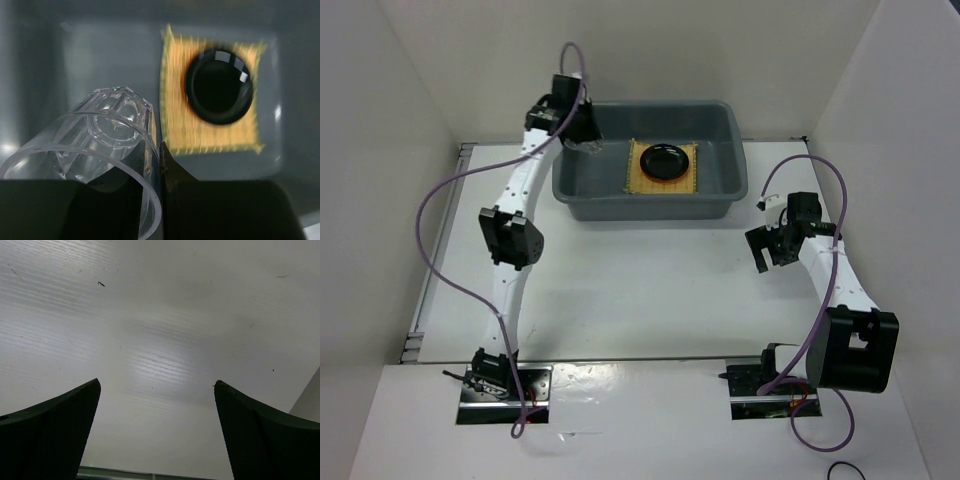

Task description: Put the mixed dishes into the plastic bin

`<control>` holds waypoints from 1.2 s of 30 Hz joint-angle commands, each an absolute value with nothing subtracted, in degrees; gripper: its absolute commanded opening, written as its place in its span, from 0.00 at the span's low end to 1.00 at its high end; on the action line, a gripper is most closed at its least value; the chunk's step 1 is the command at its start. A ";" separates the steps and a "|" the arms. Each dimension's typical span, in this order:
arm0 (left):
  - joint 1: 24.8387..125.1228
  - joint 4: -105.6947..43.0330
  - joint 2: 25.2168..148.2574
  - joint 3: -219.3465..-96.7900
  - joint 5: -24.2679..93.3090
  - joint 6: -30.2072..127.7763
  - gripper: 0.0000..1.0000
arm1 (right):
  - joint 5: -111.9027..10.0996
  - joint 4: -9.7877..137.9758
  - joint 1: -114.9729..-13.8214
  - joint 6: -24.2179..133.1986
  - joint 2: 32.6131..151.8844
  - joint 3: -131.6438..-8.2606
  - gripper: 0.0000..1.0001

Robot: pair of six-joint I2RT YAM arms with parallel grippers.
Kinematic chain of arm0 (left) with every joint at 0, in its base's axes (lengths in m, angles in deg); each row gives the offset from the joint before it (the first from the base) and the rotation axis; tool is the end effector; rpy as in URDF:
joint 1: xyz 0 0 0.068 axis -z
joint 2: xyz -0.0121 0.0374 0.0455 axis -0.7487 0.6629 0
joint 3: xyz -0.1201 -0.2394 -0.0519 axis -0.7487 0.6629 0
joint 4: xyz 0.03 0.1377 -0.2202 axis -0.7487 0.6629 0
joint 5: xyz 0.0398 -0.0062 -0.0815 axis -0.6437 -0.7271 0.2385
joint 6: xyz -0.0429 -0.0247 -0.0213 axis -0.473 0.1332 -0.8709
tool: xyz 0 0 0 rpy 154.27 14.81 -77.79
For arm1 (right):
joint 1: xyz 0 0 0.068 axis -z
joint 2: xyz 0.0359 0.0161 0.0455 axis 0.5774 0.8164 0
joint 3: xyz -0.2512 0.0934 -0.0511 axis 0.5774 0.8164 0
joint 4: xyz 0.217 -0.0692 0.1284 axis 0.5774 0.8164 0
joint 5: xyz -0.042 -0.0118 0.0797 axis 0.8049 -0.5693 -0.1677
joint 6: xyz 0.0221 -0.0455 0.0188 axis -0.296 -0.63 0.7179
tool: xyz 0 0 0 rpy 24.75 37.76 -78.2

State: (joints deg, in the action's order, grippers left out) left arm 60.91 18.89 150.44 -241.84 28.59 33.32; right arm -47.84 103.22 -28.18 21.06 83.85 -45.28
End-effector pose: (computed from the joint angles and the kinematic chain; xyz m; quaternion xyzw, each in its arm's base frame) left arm 0.5175 -0.1156 0.3579 -0.1010 0.8656 -0.1822 0.4554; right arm 0.2420 -0.0272 0.2344 -0.1739 0.9526 -0.0344 0.2471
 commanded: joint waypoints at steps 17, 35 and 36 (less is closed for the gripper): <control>66.41 22.19 165.05 -246.30 20.10 38.30 0.04 | -46.07 101.64 -28.77 21.92 86.40 -45.03 0.99; 56.60 25.17 146.53 -252.11 15.01 36.55 1.00 | -31.85 98.65 -28.16 27.90 87.46 -46.69 0.99; 55.09 25.18 141.90 -251.14 16.84 36.02 1.00 | -31.83 98.65 -28.15 27.90 87.46 -47.66 0.99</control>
State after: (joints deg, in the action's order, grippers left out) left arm 61.65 25.86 156.12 -249.73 17.48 37.43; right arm -37.96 102.07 -28.27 25.57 87.48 -45.32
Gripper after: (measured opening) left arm 1.000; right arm 0.987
